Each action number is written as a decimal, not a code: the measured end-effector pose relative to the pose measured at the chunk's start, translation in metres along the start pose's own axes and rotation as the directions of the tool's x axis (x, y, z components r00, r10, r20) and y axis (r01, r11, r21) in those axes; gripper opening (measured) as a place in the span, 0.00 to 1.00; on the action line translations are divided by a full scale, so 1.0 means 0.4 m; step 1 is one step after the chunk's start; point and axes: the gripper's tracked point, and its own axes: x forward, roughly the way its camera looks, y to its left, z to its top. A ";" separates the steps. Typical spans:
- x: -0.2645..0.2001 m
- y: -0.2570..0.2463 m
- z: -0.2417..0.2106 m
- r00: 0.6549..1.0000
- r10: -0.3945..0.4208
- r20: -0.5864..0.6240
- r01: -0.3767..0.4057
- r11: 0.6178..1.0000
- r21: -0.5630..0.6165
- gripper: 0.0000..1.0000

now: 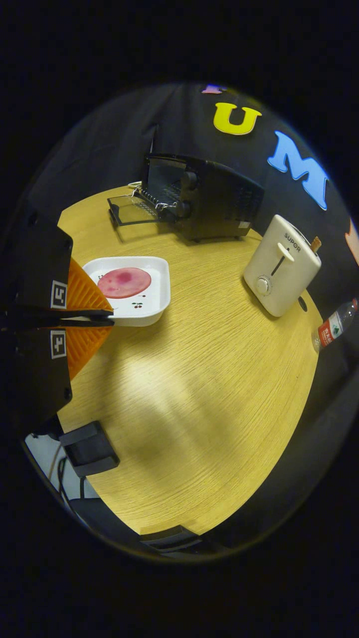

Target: Open the toaster oven, put the food inside, and close the toaster oven door.

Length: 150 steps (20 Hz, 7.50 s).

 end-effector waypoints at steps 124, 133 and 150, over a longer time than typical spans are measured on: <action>0.407 0.558 -0.336 0.942 -0.220 0.254 0.334 0.685 -0.647 0.99; 0.464 0.570 -0.294 0.927 -0.275 0.255 0.374 0.732 -0.569 0.99; 0.395 0.647 -0.290 0.935 -0.189 0.299 0.334 0.751 -0.570 0.98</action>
